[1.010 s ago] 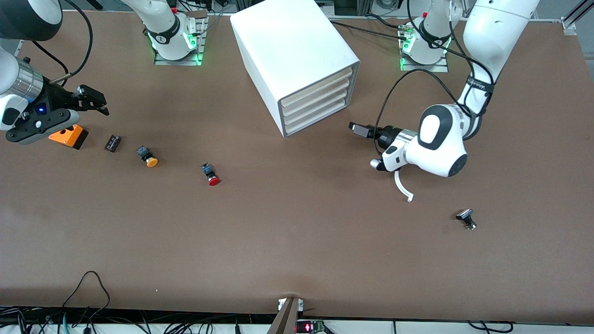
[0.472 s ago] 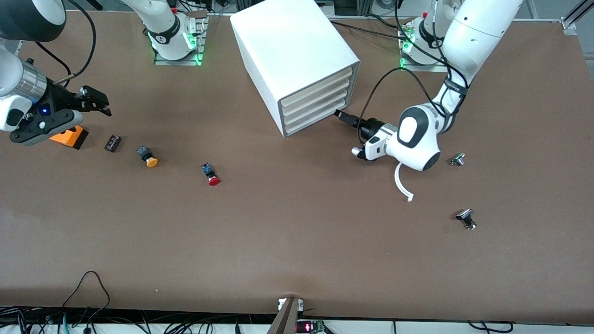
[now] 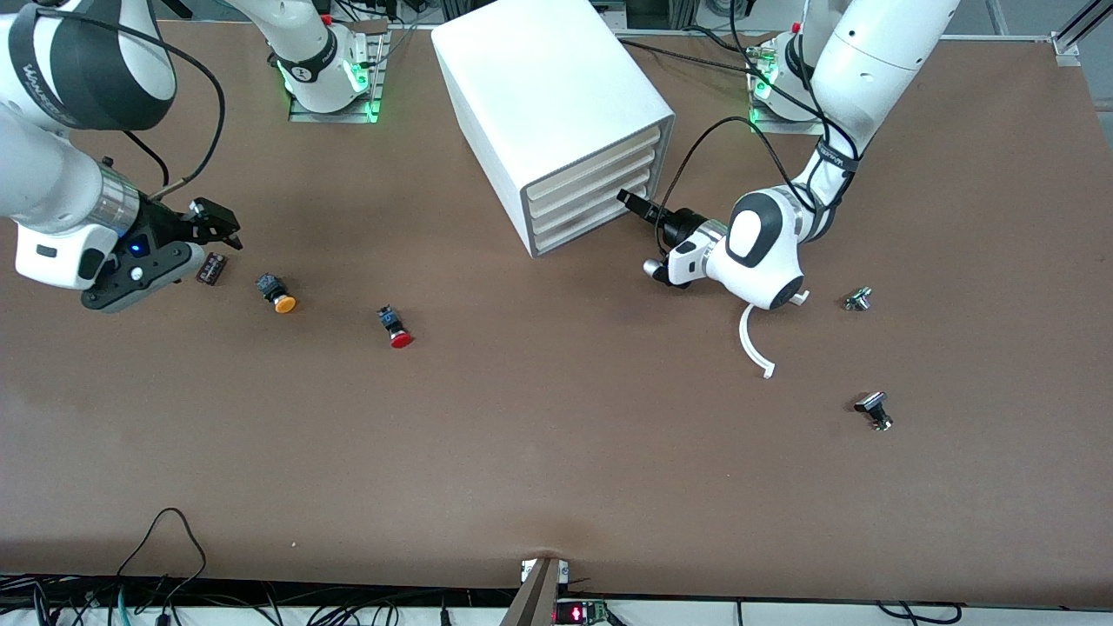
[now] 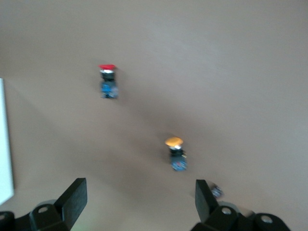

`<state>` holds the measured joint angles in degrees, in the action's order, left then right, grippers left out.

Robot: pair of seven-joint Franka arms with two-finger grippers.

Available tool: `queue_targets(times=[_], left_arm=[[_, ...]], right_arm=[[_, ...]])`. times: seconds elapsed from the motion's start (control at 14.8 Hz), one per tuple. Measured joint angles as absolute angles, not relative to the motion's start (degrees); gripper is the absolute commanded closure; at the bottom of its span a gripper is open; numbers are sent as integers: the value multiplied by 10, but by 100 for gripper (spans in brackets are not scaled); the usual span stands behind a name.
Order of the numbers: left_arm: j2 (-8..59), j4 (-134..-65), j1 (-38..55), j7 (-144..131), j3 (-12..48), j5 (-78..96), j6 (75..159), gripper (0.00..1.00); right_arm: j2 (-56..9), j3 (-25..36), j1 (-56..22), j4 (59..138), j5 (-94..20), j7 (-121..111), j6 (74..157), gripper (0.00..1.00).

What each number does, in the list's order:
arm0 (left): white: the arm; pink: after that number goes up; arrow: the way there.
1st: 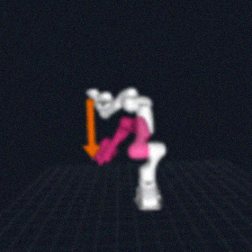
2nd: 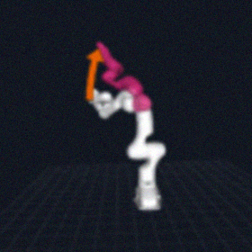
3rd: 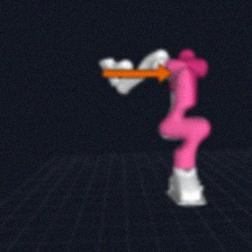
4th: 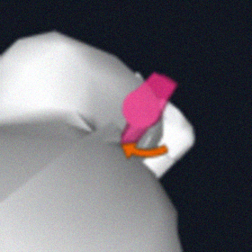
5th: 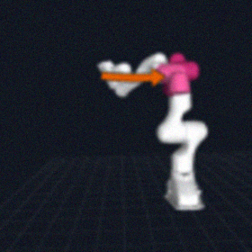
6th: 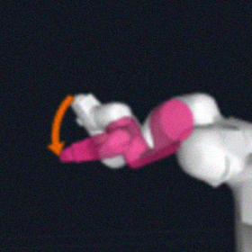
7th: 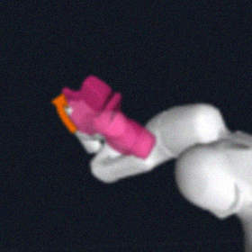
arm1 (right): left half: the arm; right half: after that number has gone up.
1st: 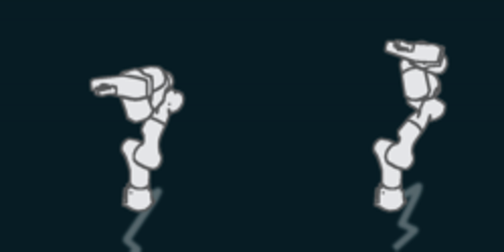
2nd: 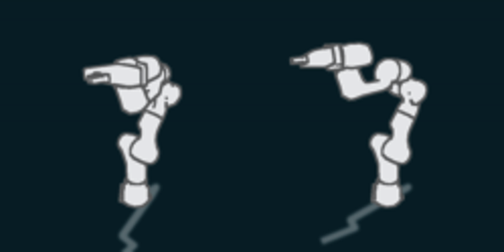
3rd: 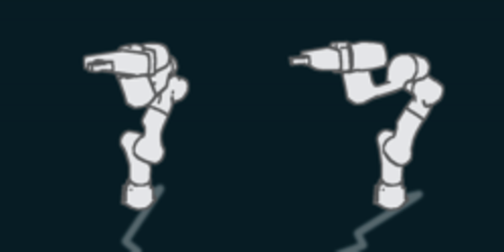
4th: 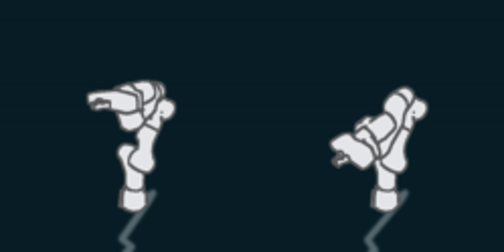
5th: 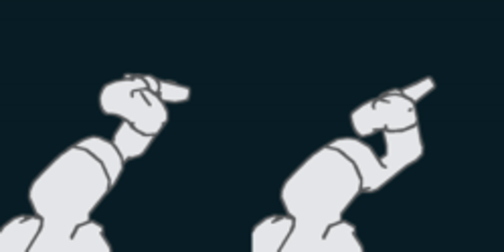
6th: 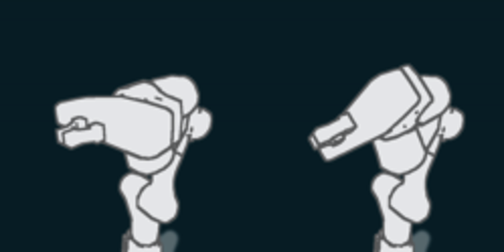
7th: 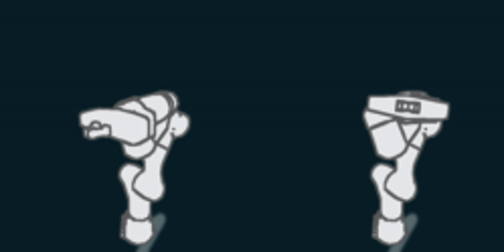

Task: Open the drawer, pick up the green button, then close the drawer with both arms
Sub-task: 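Pull the drawer open with the left gripper while the right gripper approaches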

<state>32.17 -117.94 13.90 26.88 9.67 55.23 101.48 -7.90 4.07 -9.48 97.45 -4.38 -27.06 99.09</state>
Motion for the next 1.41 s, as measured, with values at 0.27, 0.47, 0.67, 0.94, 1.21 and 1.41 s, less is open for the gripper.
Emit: queue_targets(times=[0.27,0.47,0.67,0.94,1.21,1.41], left_arm=[[324,-1195,145,277,99,579,1028,22],[330,-1205,157,277,109,601,1058,31],[331,-1216,168,277,116,611,1080,59],[327,-1215,167,284,119,625,1075,97],[327,-1214,163,290,117,636,1070,100],[326,-1211,160,302,102,639,1067,100]], right_arm=[[-114,37,-144,960,-57,-271,1012,0],[-138,36,-194,933,-33,-271,1033,0],[-149,32,-207,915,-38,-270,1049,0],[-151,23,-230,891,-38,-269,1049,0],[-152,22,-266,882,-38,-267,1045,0],[-154,21,-290,882,-38,-267,1055,0]])
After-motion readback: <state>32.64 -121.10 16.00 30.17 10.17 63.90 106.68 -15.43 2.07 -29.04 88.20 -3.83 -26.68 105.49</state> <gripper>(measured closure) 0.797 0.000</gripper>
